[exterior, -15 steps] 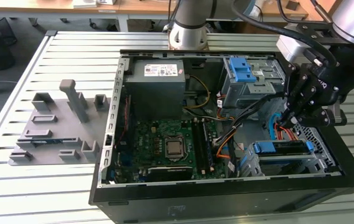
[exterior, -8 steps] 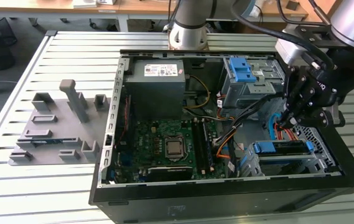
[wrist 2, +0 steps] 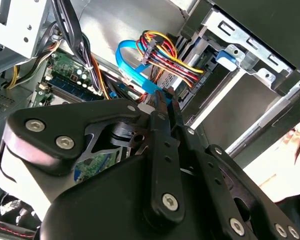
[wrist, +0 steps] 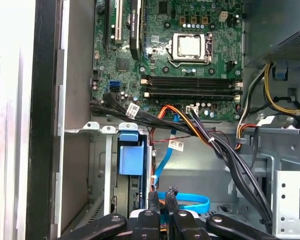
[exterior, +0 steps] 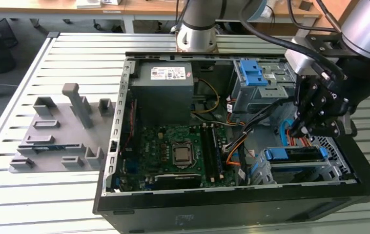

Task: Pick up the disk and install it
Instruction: 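Insert the second disk wire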

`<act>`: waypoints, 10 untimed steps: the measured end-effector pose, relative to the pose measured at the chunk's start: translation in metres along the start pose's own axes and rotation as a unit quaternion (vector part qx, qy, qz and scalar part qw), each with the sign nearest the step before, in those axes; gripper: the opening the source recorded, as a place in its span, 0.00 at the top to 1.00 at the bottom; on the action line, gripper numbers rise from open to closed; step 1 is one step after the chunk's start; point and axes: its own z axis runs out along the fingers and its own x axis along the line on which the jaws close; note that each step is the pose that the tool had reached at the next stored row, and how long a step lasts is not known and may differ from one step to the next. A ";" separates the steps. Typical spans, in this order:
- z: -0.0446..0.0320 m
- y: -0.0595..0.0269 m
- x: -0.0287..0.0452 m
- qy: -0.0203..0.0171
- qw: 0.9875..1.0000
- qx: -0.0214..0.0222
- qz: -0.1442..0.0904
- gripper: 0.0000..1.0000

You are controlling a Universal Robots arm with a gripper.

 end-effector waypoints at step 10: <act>0.0047 -0.0001 0.0046 0.000 1.000 0.000 0.000 0.83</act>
